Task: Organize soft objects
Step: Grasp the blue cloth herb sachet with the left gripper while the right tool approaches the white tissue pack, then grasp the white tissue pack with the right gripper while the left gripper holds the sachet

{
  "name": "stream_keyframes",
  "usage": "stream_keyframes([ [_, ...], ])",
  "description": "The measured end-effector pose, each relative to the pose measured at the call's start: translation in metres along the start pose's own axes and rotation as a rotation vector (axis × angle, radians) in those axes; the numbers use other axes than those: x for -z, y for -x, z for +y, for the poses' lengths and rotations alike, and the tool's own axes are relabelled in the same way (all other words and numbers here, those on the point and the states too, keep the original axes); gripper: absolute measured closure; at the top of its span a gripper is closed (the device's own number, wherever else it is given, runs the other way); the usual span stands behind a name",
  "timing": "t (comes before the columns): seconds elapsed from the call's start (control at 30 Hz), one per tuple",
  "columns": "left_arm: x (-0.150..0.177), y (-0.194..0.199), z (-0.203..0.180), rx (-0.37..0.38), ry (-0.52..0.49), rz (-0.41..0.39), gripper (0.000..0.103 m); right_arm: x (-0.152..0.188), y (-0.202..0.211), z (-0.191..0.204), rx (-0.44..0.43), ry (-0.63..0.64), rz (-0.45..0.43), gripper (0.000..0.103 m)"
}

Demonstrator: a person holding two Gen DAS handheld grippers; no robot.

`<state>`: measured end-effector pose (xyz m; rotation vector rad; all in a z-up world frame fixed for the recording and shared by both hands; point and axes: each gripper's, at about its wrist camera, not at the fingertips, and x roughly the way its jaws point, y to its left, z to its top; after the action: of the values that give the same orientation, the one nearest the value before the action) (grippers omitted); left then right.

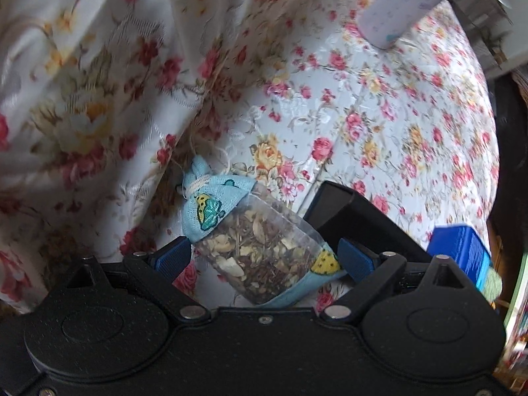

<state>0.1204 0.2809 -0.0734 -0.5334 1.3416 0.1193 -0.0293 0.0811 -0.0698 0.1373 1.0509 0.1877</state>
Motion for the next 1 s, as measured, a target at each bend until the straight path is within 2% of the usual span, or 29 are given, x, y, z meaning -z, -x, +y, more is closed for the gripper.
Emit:
stream_keyframes([
  [0.1, -0.004, -0.007, 0.001, -0.003, 0.070, -0.010, 0.004, 0.003, -0.002, -0.006, -0.023, -0.012, -0.022, 0.016],
  [0.3, 0.001, -0.009, 0.002, 0.004, 0.125, -0.054, 0.002, 0.006, -0.003, -0.006, -0.034, -0.011, -0.043, 0.014],
  [0.47, 0.005, -0.014, 0.006, 0.055, 0.148, 0.012, 0.004, 0.008, -0.001, -0.007, -0.042, -0.018, -0.051, 0.014],
  [0.57, 0.006, -0.015, 0.000, 0.032, 0.139, 0.003, 0.003, 0.007, 0.000, -0.010, -0.050, -0.033, -0.049, 0.014],
  [0.67, 0.006, -0.019, 0.002, 0.046, 0.160, 0.008, 0.002, 0.007, 0.001, -0.011, -0.051, -0.039, -0.050, 0.014],
  [0.73, 0.006, -0.018, 0.003, 0.063, 0.159, 0.003, 0.008, 0.007, 0.001, -0.011, -0.051, -0.039, -0.051, 0.014],
  [0.77, 0.007, -0.015, 0.002, 0.075, 0.140, -0.008, 0.021, 0.007, 0.001, -0.011, -0.051, -0.040, -0.051, 0.014],
  [0.8, 0.009, -0.012, -0.001, 0.089, 0.109, -0.019, 0.039, 0.007, 0.001, -0.011, -0.051, -0.040, -0.051, 0.014],
  [0.83, 0.010, -0.009, -0.007, 0.069, 0.067, -0.028, 0.046, 0.008, 0.002, -0.011, -0.051, -0.040, -0.051, 0.014],
  [0.9, 0.012, -0.007, -0.018, 0.001, -0.015, -0.040, 0.052, 0.008, 0.002, -0.011, -0.050, -0.040, -0.053, 0.014],
  [1.0, 0.014, -0.004, -0.026, -0.042, -0.075, -0.047, 0.056, 0.009, 0.002, -0.011, -0.046, -0.034, -0.055, 0.014],
])
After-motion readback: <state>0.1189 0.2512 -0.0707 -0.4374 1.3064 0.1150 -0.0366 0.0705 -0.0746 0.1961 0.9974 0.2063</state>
